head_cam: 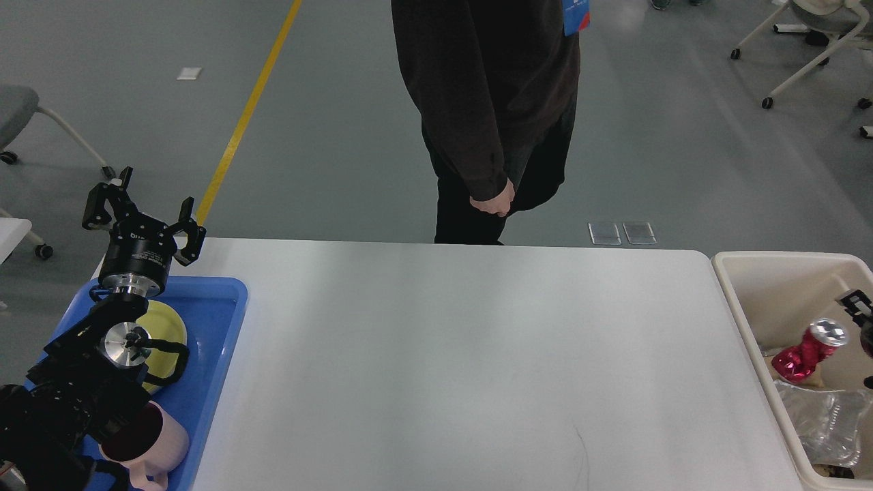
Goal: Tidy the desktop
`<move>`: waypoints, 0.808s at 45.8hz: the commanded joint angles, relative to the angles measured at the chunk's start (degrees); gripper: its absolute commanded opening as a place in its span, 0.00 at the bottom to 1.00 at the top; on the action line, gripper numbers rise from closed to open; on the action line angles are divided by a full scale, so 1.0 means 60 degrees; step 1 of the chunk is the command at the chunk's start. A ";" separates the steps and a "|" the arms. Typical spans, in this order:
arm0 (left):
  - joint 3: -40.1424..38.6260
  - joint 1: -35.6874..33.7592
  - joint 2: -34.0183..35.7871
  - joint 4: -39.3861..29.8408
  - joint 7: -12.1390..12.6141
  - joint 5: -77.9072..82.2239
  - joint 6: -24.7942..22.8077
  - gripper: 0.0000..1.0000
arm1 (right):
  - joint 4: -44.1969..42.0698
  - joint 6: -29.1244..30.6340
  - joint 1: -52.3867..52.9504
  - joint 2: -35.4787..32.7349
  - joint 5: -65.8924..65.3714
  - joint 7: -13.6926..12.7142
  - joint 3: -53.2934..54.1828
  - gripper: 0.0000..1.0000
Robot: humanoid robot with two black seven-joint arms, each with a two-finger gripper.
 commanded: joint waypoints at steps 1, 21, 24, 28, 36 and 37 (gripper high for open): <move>0.0000 0.0000 0.0000 0.0002 -0.0001 -0.0007 0.0000 0.96 | -0.0053 -0.0011 -0.0057 0.0077 0.0057 -0.0002 0.0149 1.00; 0.0000 0.0000 0.0000 0.0002 -0.0001 0.0008 0.0000 0.96 | 0.0971 0.0135 0.0338 0.0106 0.0145 0.0744 0.9771 1.00; 0.0000 0.0000 0.0000 0.0002 -0.0001 -0.0007 0.0000 0.96 | 0.1469 0.0135 0.0353 0.0121 0.0130 0.1242 1.0504 1.00; 0.0000 0.0000 0.0000 0.0002 -0.0001 0.0007 0.0000 0.96 | 0.2230 0.0135 0.0192 0.0121 0.0130 0.2383 1.1076 1.00; 0.0000 0.0000 0.0000 0.0002 -0.0001 0.0007 0.0000 0.96 | 0.3228 0.0164 -0.0335 0.0135 0.0130 0.4728 1.1619 1.00; 0.0000 0.0000 0.0000 0.0002 -0.0001 -0.0007 0.0000 0.96 | 0.3287 0.0179 -0.0394 0.0164 0.0130 0.4904 1.1663 1.00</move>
